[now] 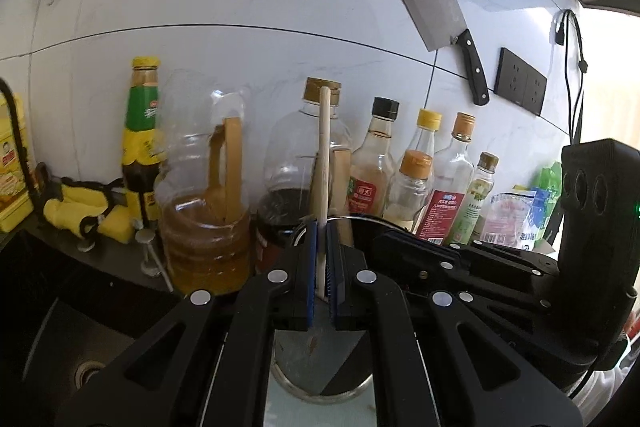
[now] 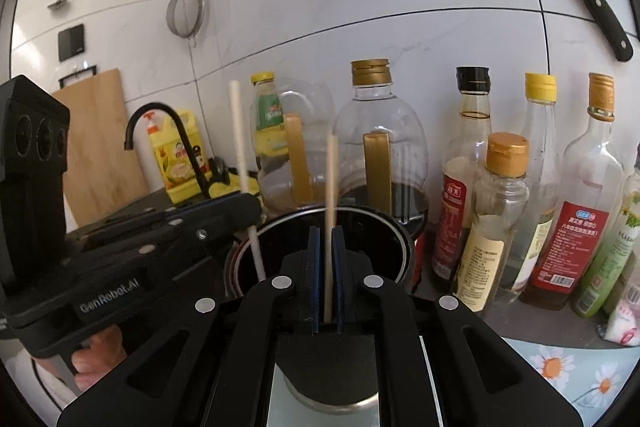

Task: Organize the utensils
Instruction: 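Lower both chopsticks into the black holder and open both tools, then withdraw both open tools from the holder back over the chopsticks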

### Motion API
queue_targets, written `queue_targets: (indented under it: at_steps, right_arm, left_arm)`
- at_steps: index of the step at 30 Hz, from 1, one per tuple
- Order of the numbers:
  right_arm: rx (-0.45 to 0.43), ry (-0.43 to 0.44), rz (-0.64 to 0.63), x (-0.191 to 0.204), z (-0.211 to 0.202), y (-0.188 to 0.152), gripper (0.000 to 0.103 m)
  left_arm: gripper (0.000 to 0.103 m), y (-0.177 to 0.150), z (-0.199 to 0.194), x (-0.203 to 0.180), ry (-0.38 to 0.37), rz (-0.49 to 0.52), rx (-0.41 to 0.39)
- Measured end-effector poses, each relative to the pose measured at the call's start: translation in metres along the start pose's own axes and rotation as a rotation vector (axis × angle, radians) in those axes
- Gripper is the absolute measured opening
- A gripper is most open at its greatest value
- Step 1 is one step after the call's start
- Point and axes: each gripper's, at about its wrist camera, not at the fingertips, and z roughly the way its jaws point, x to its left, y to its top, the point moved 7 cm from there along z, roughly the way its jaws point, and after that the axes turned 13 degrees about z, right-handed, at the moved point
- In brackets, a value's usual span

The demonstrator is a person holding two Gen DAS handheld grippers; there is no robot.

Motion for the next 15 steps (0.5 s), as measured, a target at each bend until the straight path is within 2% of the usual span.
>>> queue_targets:
  at_steps: [3,4,5,6,7,9,11,15]
  right_arm:
    - [0.000,-0.012,-0.009,0.001,-0.007,0.000,0.007]
    - [0.002,-0.008,-0.005,0.000,-0.010,0.000,0.007]
    - [0.002,-0.006,-0.001,0.000,-0.014,0.000,0.012]
    - [0.001,-0.010,0.001,-0.002,-0.016,0.000,0.022]
    - [-0.001,-0.013,0.001,-0.003,-0.020,0.000,0.026]
    - [-0.006,-0.019,-0.002,-0.006,-0.028,-0.001,0.030]
    - [0.000,-0.033,-0.012,-0.009,-0.038,-0.002,0.034]
    - [-0.020,-0.065,-0.060,-0.014,-0.061,-0.003,0.051]
  left_arm:
    - [0.007,-0.003,-0.005,0.002,0.011,-0.017,0.017]
    - [0.010,-0.004,-0.007,0.002,0.010,-0.024,0.021]
    - [0.015,-0.004,-0.009,0.002,0.009,-0.034,0.022]
    - [0.017,-0.005,-0.012,0.003,0.011,-0.046,0.019]
    - [0.019,-0.006,-0.014,0.002,0.012,-0.049,0.016]
    - [0.026,-0.007,-0.020,0.000,0.030,-0.045,0.010]
    - [0.043,-0.010,-0.025,-0.003,0.033,-0.060,0.009]
    - [0.054,-0.025,-0.031,-0.012,0.031,-0.093,0.031]
